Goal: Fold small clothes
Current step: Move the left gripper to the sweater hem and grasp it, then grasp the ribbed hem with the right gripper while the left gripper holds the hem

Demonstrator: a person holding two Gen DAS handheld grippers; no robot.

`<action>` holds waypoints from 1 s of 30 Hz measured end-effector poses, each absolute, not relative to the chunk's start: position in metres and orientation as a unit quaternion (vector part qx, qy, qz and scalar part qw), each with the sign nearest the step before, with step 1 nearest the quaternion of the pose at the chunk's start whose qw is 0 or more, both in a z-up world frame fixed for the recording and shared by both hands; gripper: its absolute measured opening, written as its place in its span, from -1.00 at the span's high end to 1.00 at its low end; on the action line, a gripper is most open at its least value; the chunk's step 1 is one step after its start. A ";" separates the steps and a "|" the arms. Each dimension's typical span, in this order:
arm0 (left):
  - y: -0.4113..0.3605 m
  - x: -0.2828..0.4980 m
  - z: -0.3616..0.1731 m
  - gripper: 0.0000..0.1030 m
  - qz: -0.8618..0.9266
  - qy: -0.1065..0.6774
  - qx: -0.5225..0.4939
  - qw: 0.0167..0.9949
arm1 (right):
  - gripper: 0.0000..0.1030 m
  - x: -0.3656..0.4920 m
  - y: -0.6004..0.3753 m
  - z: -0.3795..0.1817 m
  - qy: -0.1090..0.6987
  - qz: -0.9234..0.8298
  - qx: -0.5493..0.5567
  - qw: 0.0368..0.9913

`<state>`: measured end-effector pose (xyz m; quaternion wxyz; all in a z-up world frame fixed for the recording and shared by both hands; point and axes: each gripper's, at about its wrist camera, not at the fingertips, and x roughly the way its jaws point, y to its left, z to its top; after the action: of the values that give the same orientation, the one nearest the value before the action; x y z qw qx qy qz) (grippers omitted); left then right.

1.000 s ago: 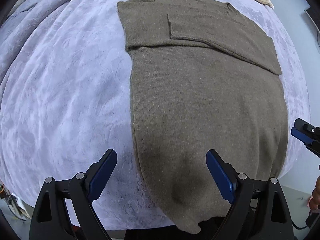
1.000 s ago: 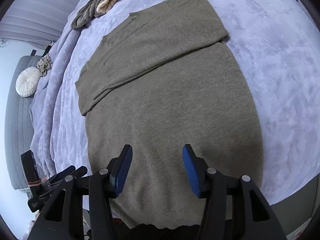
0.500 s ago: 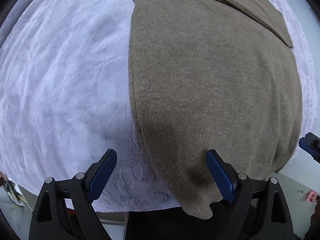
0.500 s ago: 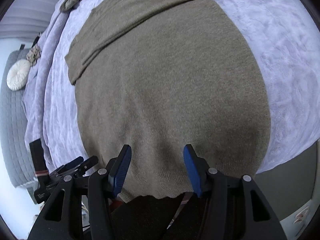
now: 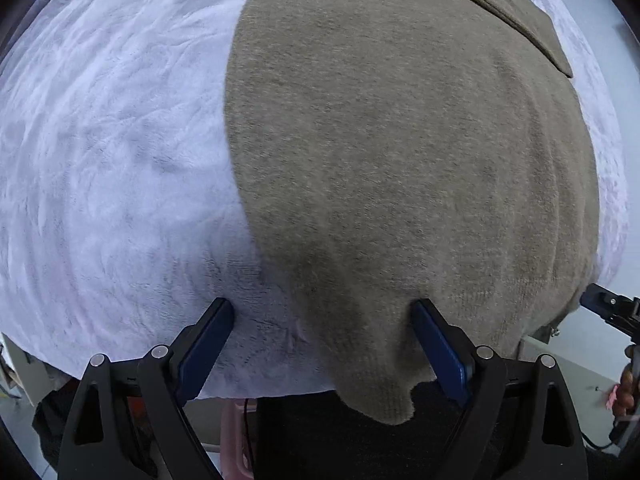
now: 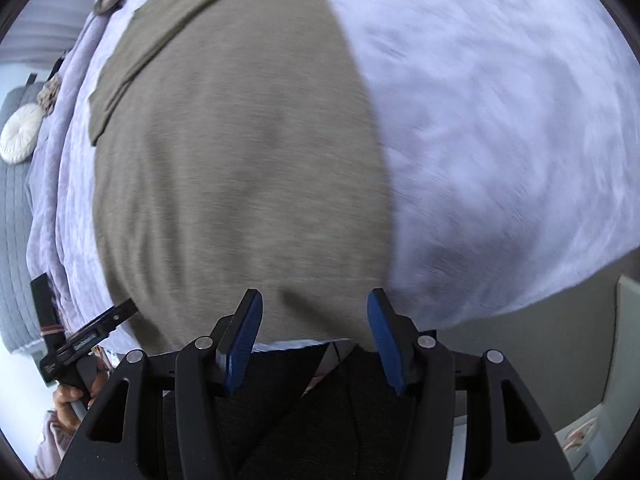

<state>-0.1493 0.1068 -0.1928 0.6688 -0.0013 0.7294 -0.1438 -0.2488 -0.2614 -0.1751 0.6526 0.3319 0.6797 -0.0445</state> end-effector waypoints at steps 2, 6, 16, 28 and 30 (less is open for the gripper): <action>0.098 -0.157 -0.193 -0.77 -0.167 0.733 -0.012 0.659 | -0.14 -0.254 -0.267 -0.184 0.681 -0.038 0.334 0.651; 0.084 -0.170 -0.197 -0.77 -0.194 0.745 -0.037 0.638 | -0.14 -0.252 -0.267 -0.199 0.676 0.001 0.348 0.650; 0.111 -0.153 -0.172 0.73 -0.216 0.725 -0.124 0.642 | 0.78 -0.251 -0.268 -0.200 0.649 0.050 0.437 0.620; 0.121 -0.065 -0.117 0.73 -0.316 0.684 -0.148 0.641 | 0.80 -0.231 -0.278 -0.140 0.523 0.056 0.574 0.627; 0.120 -0.047 -0.114 0.73 -0.335 0.679 -0.144 0.637 | 0.80 -0.223 -0.279 -0.129 0.503 0.053 0.586 0.634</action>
<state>-0.0468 0.1198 -0.1144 0.6371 -0.1438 0.6790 -0.3354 -0.2227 -0.2789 -0.1295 0.6335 0.5859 0.5026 0.0528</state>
